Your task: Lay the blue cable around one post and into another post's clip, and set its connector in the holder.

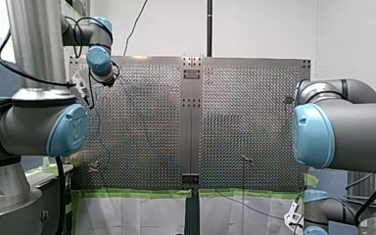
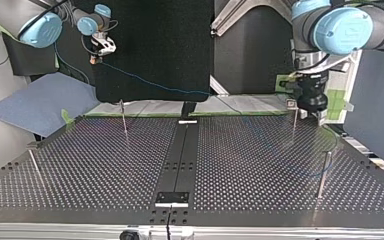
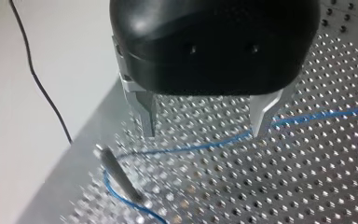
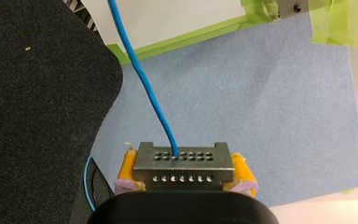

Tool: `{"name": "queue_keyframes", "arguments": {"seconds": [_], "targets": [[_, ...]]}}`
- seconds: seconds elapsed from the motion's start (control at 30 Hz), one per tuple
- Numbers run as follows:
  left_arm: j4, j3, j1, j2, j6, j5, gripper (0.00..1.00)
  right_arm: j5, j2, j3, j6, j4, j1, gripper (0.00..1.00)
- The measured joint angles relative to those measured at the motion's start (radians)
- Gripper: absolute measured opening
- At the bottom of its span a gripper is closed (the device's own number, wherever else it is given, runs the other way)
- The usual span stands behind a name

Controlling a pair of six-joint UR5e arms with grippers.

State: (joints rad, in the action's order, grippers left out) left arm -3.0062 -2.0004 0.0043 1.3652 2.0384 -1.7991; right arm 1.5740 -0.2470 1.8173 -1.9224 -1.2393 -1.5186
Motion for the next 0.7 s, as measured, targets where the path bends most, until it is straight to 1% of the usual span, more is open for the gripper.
{"name": "queue_keyframes", "arguments": {"seconds": [0.1, 0.23, 0.37, 0.53, 0.7], "targets": [[-0.001, -0.001, 0.001, -0.017, -0.022, -0.001, 1.0, -0.002, -0.003, 0.003, 0.0, 0.0, -0.003, 0.0], [-0.003, 0.001, 0.008, -0.02, -0.046, -0.002, 1.0, -0.008, -0.005, 0.004, 0.0, 0.0, -0.007, 0.0], [-0.019, 0.013, 0.015, -0.019, -0.056, -0.004, 1.0, -0.015, -0.008, 0.004, 0.0, 0.0, -0.014, 0.0], [-0.06, 0.051, 0.023, -0.02, -0.065, -0.002, 1.0, -0.02, -0.015, 0.004, 0.0, 0.001, -0.017, 0.0], [-0.102, 0.092, 0.026, -0.021, -0.097, 0.013, 1.0, -0.024, -0.024, 0.004, 0.0, 0.003, -0.017, 0.0]]}}
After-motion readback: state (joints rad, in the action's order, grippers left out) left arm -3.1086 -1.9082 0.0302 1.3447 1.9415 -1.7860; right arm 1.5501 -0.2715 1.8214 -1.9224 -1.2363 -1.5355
